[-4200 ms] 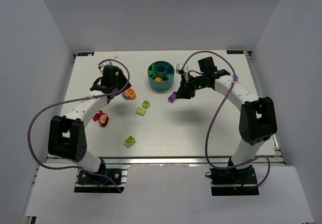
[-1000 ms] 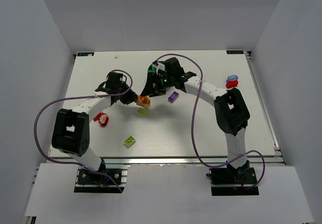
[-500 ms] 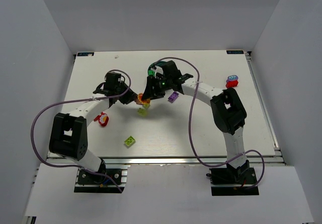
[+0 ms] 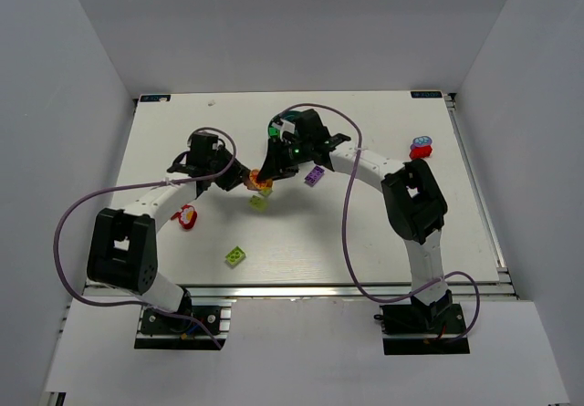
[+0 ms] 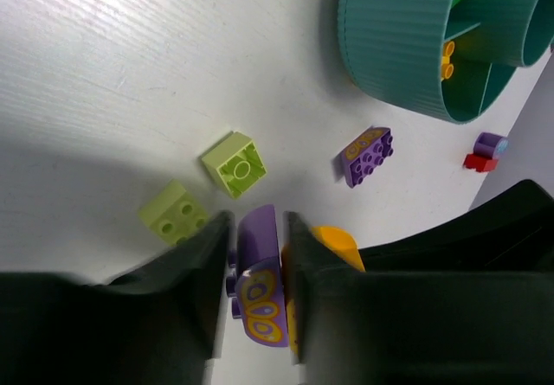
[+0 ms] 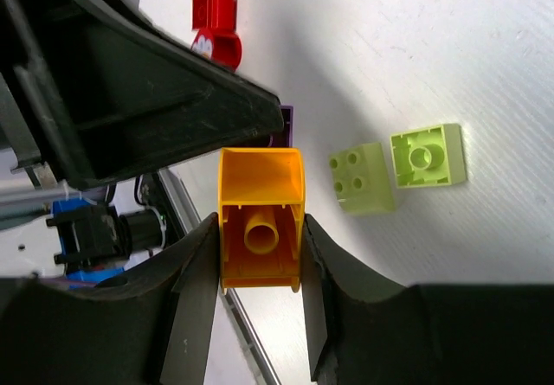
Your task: Sort the legos into containers by color
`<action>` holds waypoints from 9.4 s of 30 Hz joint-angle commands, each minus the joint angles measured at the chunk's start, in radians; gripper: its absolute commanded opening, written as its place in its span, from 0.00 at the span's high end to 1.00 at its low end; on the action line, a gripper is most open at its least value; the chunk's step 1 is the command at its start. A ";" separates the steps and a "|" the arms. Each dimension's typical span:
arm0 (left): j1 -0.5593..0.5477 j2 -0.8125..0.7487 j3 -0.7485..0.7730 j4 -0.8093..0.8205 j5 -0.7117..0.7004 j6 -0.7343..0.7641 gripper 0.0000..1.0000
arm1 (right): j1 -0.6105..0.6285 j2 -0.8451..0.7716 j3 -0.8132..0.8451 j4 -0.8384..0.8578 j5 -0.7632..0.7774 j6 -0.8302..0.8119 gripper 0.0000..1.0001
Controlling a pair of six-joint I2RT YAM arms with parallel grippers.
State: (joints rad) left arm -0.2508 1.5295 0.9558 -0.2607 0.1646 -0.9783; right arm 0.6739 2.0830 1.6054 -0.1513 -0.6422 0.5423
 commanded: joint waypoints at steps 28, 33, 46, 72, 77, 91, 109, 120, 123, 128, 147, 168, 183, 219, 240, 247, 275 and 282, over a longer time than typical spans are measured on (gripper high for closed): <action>0.062 -0.341 -0.319 1.220 0.533 -0.124 0.04 | -0.270 -0.190 -0.346 1.611 -0.550 0.929 1.00; 0.048 -0.252 -0.339 1.483 0.555 -0.262 0.05 | -0.264 -0.205 -0.340 1.630 -0.533 0.941 1.00; -0.027 -0.150 -0.284 1.520 0.567 -0.286 0.11 | -0.235 -0.224 -0.357 1.641 -0.514 0.940 1.00; 0.066 -0.169 -0.296 1.389 0.648 -0.277 0.94 | -0.295 -0.258 -0.221 1.007 -0.576 0.268 1.00; 0.102 -0.270 -0.229 0.944 0.632 -0.005 0.94 | -0.283 -0.287 -0.024 0.158 -0.395 -0.622 1.00; 0.107 -0.525 -0.143 0.245 0.269 0.276 0.96 | -0.182 -0.227 -0.021 -0.084 0.163 -1.340 1.00; 0.107 -0.658 -0.296 0.325 0.259 0.178 0.96 | -0.096 -0.112 -0.010 0.062 0.300 -1.460 0.98; 0.107 -0.675 -0.318 0.331 0.256 0.167 0.96 | -0.091 -0.097 -0.005 0.101 0.334 -1.484 0.93; 0.107 -0.677 -0.318 0.331 0.256 0.165 0.96 | -0.085 -0.098 -0.001 0.104 0.334 -1.492 0.93; 0.107 -0.677 -0.324 0.340 0.257 0.161 0.96 | -0.082 -0.084 0.004 0.111 0.348 -1.510 0.88; 0.107 -0.671 -0.322 0.385 0.276 0.132 0.96 | -0.079 -0.161 -0.033 0.113 0.322 -1.472 0.32; 0.096 -0.591 -0.460 0.882 0.366 -0.065 0.93 | -0.140 -0.438 -0.286 0.584 -0.538 -0.068 0.17; -0.030 -0.537 -0.368 0.617 0.102 -0.129 0.96 | 0.084 -0.425 -0.088 0.088 0.202 -0.525 0.12; -0.073 -0.589 -0.594 0.799 -0.198 -0.750 1.00 | 0.144 -0.405 -0.299 0.547 0.211 -0.410 0.21; -0.084 -0.583 -0.655 0.903 -0.205 -0.833 1.00 | 0.171 -0.293 -0.217 0.587 0.207 -0.397 0.34; -0.087 -0.591 -0.666 0.916 -0.217 -0.849 1.00 | 0.173 -0.278 -0.202 0.608 0.165 -0.404 0.65; -0.053 -0.713 -0.258 -0.041 -0.434 -0.060 0.02 | -0.227 -0.284 0.074 -0.318 0.223 -1.025 1.00; -0.054 -0.822 -0.348 -0.035 -0.444 -0.089 0.02 | -0.290 -0.095 0.298 -0.386 0.208 -0.983 1.00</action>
State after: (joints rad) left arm -0.3096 0.7422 0.6426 -0.2317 -0.2562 -1.0966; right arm 0.3870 1.9442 1.8320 -0.4683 -0.4248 -0.4328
